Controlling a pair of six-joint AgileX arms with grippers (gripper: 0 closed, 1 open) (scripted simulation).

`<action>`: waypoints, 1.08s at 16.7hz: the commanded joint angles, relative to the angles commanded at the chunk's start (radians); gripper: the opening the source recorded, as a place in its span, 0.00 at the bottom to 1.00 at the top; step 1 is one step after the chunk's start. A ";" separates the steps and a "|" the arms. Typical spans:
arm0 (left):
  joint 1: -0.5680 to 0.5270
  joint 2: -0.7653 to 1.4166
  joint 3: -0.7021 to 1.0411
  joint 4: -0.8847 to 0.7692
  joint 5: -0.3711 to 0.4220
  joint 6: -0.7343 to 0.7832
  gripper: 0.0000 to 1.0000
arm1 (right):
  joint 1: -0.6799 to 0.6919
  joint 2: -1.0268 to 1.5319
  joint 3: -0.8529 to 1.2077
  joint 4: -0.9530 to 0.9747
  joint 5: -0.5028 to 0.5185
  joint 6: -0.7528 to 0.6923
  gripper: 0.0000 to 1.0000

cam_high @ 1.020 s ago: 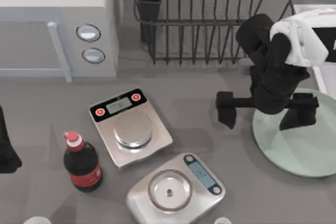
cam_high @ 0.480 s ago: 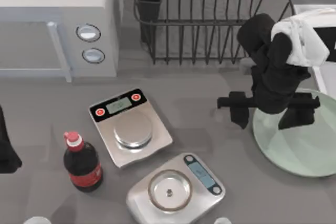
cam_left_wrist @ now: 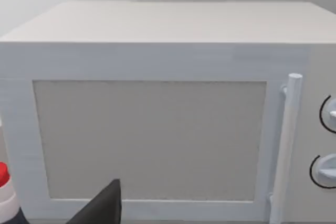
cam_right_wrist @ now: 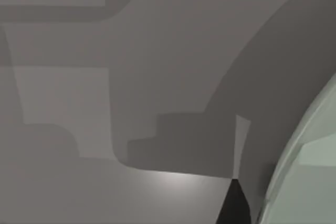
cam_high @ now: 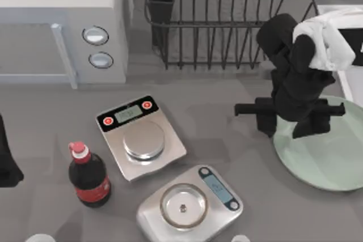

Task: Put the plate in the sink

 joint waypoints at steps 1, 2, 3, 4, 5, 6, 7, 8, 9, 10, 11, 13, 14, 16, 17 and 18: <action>0.000 0.000 0.000 0.000 0.000 0.000 1.00 | 0.000 0.000 0.000 0.000 0.000 0.000 0.00; 0.000 0.000 0.000 0.000 0.000 0.000 1.00 | 0.000 0.000 0.000 0.000 0.000 0.000 0.00; 0.000 0.000 0.000 0.000 0.000 0.000 1.00 | 0.000 0.000 0.000 0.000 0.000 0.000 0.00; 0.000 0.000 0.000 0.000 0.000 0.000 1.00 | 0.000 0.000 0.000 0.000 0.000 0.000 0.00; 0.000 0.000 0.000 0.000 0.000 0.000 1.00 | 0.000 0.000 0.000 0.000 0.000 0.000 0.00; 0.000 0.000 0.000 0.000 0.000 0.000 1.00 | -0.013 -0.078 0.014 0.002 0.010 -0.005 0.00; 0.000 0.000 0.000 0.000 0.000 0.000 1.00 | -0.013 -0.077 0.016 0.000 0.010 -0.004 0.00; 0.000 0.000 0.000 0.000 0.000 0.000 1.00 | -0.012 -0.074 0.027 -0.011 0.010 -0.004 0.00; 0.000 0.000 0.000 0.000 0.000 0.000 1.00 | -0.012 -0.068 0.049 -0.032 0.010 -0.003 0.00; 0.000 0.000 0.000 0.000 0.000 0.000 1.00 | -0.011 -0.061 0.083 -0.064 0.010 -0.003 0.00; 0.000 0.000 0.000 0.000 0.000 0.000 1.00 | -0.011 -0.053 0.126 -0.106 0.010 -0.002 0.00; 0.000 0.000 0.000 0.000 0.000 0.000 1.00 | -0.010 -0.034 0.245 -0.221 0.010 -0.001 0.00; 0.000 0.000 0.000 0.000 0.000 0.000 1.00 | -0.009 -0.025 0.320 -0.293 0.010 0.000 0.00; 0.000 0.000 0.000 0.000 0.000 0.000 1.00 | -0.010 -0.009 0.500 -0.454 0.010 0.000 0.00; 0.000 0.000 0.000 0.000 0.000 0.000 1.00 | -0.010 -0.002 0.600 -0.539 0.010 -0.001 0.00; 0.000 0.000 0.000 0.000 0.000 0.000 1.00 | -0.011 0.003 0.699 -0.624 0.010 -0.002 0.00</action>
